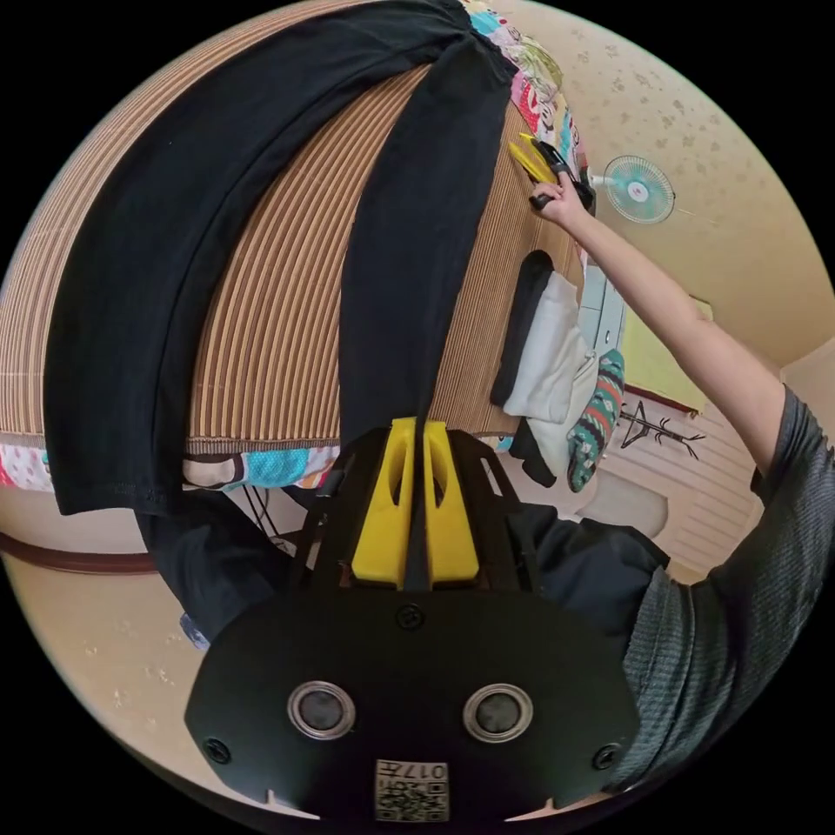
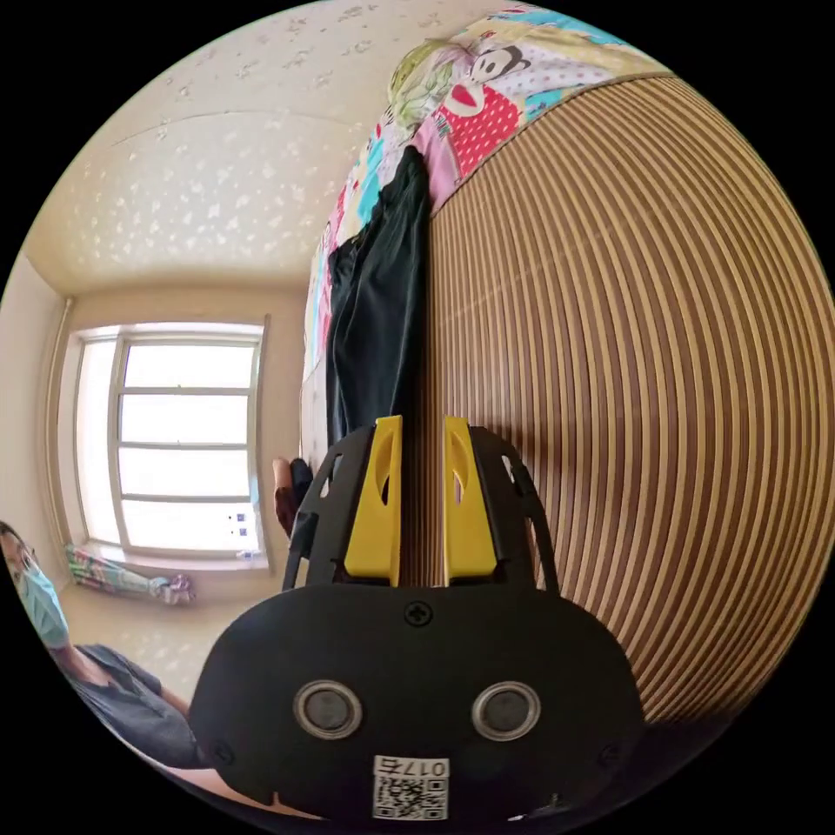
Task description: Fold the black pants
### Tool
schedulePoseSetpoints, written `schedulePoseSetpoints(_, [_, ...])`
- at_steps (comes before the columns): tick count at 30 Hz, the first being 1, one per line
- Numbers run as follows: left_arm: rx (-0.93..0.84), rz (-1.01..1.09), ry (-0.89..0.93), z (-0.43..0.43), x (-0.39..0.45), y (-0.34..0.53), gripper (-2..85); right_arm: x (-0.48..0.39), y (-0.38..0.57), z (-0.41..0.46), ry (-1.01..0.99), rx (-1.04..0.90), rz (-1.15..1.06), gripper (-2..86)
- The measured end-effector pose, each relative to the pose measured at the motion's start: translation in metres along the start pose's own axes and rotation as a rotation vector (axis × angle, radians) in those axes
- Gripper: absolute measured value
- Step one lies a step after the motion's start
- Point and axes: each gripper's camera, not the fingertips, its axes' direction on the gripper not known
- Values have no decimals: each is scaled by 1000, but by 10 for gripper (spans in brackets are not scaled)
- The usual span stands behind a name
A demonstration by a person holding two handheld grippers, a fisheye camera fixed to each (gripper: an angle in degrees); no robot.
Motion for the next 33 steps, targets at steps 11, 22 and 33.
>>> schedulePoseSetpoints(11, [6,24,113,-3,-40,-2,-6,-17,-138,47,-28,281,142,95])
schedulePoseSetpoints(22, [214,68,699,-50,-105,28,-9,-66,-150,68,-252,404,11,23])
schedulePoseSetpoints(33, [426,-257,467,-150,-205,52,-8,-191,-173,224,-492,163,-155,48])
